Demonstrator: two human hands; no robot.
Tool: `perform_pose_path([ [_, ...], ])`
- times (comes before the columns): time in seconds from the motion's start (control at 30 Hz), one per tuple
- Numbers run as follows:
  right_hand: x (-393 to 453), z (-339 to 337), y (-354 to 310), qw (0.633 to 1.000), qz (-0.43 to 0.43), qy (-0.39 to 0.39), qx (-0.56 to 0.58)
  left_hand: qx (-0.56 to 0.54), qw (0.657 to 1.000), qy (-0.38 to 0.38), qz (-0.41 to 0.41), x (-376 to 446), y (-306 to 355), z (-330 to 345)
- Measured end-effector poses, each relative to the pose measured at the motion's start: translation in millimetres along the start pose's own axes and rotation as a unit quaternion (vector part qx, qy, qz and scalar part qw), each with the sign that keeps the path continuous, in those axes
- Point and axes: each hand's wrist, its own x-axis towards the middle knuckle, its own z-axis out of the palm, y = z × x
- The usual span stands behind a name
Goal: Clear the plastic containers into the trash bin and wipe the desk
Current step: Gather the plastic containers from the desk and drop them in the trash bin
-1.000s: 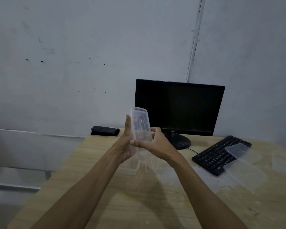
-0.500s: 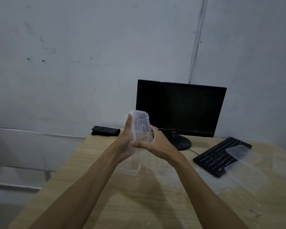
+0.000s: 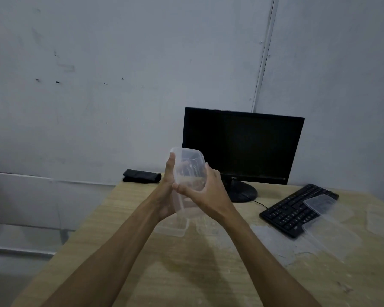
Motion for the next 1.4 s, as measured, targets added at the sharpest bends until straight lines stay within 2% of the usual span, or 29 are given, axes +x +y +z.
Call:
perform_pose_path([
  [0.17,1,-3,1,1.000,0.000,-0.007,0.012,0.001,1.000,0.000,0.004,-2,1,1],
  [0.3,1,-12,-4,0.996,0.005,-0.001,0.093,-0.024,1.000,-0.014,-0.005,-4,0,-4],
  [0.43,2,-23,1,0.982,0.054,0.089,0.157,-0.037,0.999,-0.003,-0.010,-4,1,-6],
  [0.57,2,-23,-2,0.960,0.088,0.093,0.251,-0.010,1.000,-0.006,-0.001,-10,7,5],
  [0.7,1,-26,2,0.962,0.103,0.133,0.215,0.042,0.999,0.028,0.006,-12,15,12],
  [0.8,-2,-24,5,0.966,0.070,0.153,0.194,0.113,0.983,0.136,0.054,-5,20,25],
  [0.87,-4,-22,5,0.970,0.038,0.161,0.176,0.172,0.965,0.166,0.110,1,19,34],
  [0.97,-4,-26,0,0.971,0.016,0.177,0.162,0.223,0.944,0.164,0.181,6,15,41],
  [1.17,-5,-34,-1,0.979,0.012,0.159,0.125,0.153,0.953,0.190,0.182,10,15,41],
  [1.27,0,-40,-9,0.980,0.038,0.146,0.133,0.179,0.940,0.187,0.223,11,12,41],
  [1.4,4,-45,-14,0.973,0.051,0.136,0.180,0.193,0.938,0.161,0.239,7,18,45],
])
